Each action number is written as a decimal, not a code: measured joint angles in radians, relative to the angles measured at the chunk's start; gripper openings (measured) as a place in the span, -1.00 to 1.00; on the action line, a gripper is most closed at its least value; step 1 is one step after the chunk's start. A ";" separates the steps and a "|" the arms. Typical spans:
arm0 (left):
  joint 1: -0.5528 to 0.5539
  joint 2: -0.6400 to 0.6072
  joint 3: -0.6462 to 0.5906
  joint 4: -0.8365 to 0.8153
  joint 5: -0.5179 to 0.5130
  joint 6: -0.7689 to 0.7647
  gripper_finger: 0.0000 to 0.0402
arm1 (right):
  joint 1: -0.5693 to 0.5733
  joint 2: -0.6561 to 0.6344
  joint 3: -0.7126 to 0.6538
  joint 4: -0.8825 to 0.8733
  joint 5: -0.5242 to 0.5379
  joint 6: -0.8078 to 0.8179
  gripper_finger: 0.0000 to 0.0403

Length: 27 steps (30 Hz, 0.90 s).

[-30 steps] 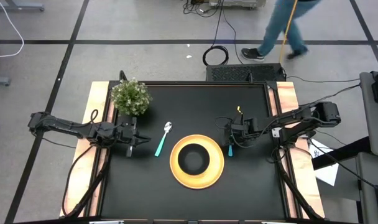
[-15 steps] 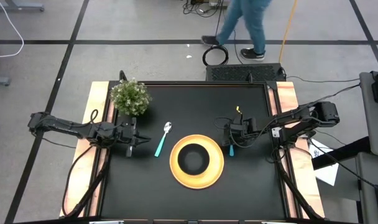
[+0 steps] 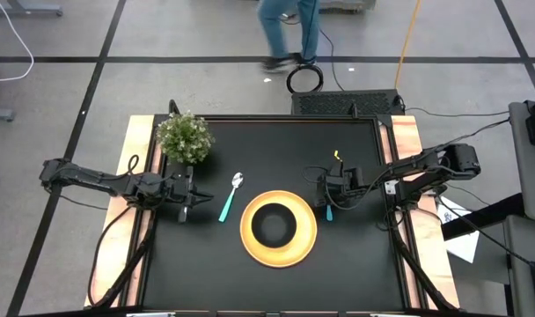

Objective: Set table place
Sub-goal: Put the blue fork on the yellow plate to the right of the black bowl

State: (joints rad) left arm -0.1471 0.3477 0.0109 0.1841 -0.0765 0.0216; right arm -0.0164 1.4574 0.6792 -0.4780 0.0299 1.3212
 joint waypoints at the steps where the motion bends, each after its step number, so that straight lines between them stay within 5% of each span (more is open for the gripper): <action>1: 0.000 0.000 0.000 0.000 0.000 0.000 -0.85 | 0.000 0.000 0.000 0.001 0.000 0.000 -0.76; 27: 0.000 0.000 0.000 0.000 0.000 0.000 -0.85 | 0.001 0.001 0.000 0.012 -0.003 -0.051 -0.98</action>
State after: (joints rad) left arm -0.1471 0.3477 0.0109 0.1841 -0.0763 0.0212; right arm -0.0154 1.4583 0.6792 -0.4661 0.0273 1.2700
